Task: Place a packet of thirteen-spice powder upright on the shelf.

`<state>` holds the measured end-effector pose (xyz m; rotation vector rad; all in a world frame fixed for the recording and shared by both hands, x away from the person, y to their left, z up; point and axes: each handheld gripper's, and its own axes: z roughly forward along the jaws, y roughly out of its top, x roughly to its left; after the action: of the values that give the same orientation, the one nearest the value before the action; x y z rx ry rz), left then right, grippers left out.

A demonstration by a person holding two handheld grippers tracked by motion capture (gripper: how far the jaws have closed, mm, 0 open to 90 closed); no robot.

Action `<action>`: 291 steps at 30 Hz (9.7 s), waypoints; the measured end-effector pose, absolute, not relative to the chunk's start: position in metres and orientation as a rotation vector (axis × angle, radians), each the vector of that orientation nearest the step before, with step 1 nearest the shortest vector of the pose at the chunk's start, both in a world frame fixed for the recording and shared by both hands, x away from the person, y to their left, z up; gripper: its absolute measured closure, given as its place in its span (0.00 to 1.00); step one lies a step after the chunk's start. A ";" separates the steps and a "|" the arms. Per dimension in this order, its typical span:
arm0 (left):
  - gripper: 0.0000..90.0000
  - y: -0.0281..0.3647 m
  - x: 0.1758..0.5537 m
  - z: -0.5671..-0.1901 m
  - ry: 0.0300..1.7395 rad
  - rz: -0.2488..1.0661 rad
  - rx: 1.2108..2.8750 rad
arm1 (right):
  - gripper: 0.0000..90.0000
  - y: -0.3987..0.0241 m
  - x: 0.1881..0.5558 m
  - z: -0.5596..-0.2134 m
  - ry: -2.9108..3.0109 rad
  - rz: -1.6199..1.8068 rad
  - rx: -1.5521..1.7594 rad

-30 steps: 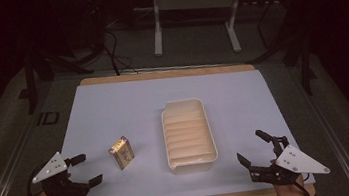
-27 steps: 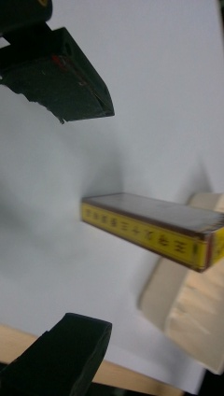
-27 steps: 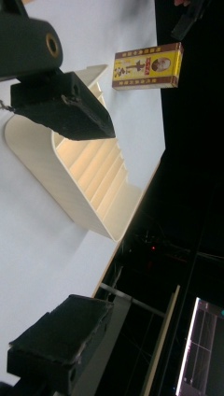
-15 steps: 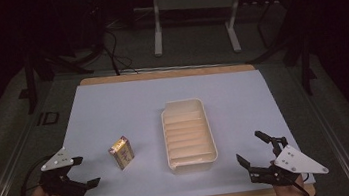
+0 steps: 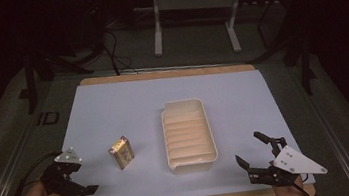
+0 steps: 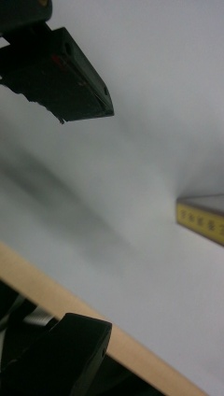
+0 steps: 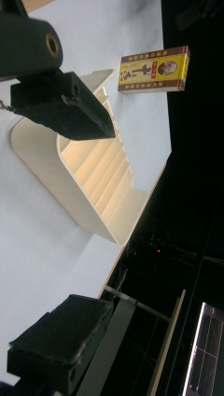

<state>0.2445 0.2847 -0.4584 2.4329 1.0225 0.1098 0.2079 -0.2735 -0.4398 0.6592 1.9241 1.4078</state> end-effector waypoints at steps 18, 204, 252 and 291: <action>0.01 0.272 0.251 -0.441 1.106 -0.007 2.614 | 0.16 -0.272 0.208 -0.440 1.937 1.409 0.656; 0.76 0.122 0.318 -0.331 0.373 0.051 2.795 | 0.18 -0.268 0.208 -0.445 2.011 1.400 0.628; 0.76 0.033 0.336 -0.357 0.054 0.047 2.798 | 0.18 -0.272 0.206 -0.446 2.011 1.401 0.618; 0.75 0.021 0.342 -0.367 0.033 0.038 2.861 | 0.18 -0.271 0.206 -0.446 2.023 1.402 0.613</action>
<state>0.3419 0.0209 -0.3668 2.8612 0.0329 0.0381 0.2060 -0.2709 -0.4464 0.6132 2.0229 1.4020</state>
